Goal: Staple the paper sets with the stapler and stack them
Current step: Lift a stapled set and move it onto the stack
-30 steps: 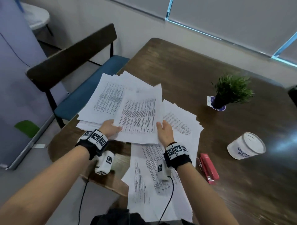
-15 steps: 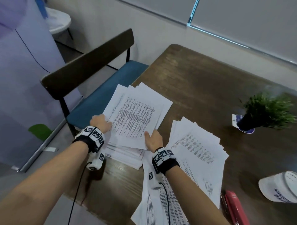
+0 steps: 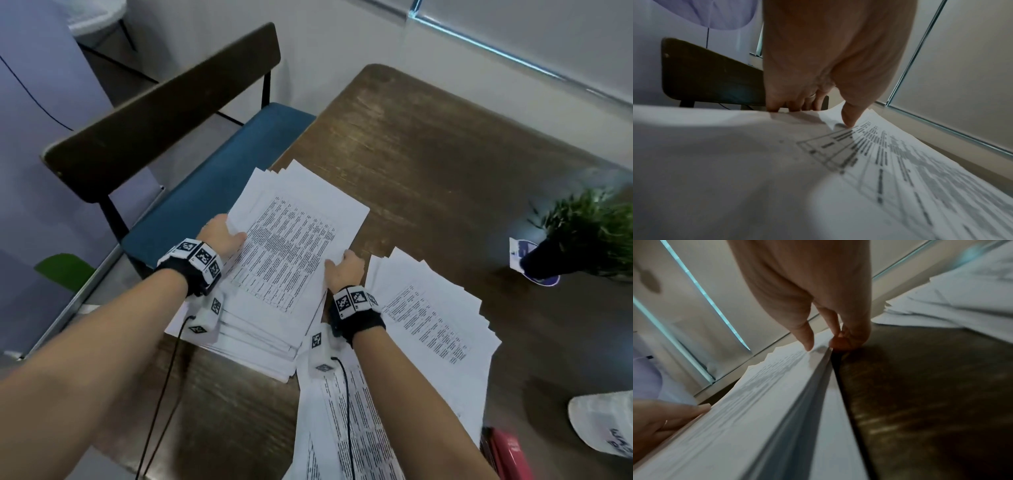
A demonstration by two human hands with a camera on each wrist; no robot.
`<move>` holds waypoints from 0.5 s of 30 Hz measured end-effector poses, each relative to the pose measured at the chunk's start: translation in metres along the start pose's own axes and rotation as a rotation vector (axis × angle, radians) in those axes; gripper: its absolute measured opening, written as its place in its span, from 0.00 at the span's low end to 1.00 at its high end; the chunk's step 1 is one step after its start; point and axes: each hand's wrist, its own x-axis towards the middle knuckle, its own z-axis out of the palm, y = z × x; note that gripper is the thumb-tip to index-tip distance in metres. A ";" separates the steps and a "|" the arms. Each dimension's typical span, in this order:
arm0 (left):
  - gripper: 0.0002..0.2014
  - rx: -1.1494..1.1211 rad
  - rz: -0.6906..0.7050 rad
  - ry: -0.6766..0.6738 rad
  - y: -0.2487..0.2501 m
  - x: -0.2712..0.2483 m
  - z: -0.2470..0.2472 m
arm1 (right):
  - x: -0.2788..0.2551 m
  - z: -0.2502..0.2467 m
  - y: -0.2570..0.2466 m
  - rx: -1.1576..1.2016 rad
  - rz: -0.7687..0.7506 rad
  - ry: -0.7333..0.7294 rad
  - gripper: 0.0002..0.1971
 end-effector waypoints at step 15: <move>0.12 -0.019 0.002 0.146 -0.002 -0.028 0.001 | -0.030 -0.030 0.009 0.052 -0.092 -0.149 0.17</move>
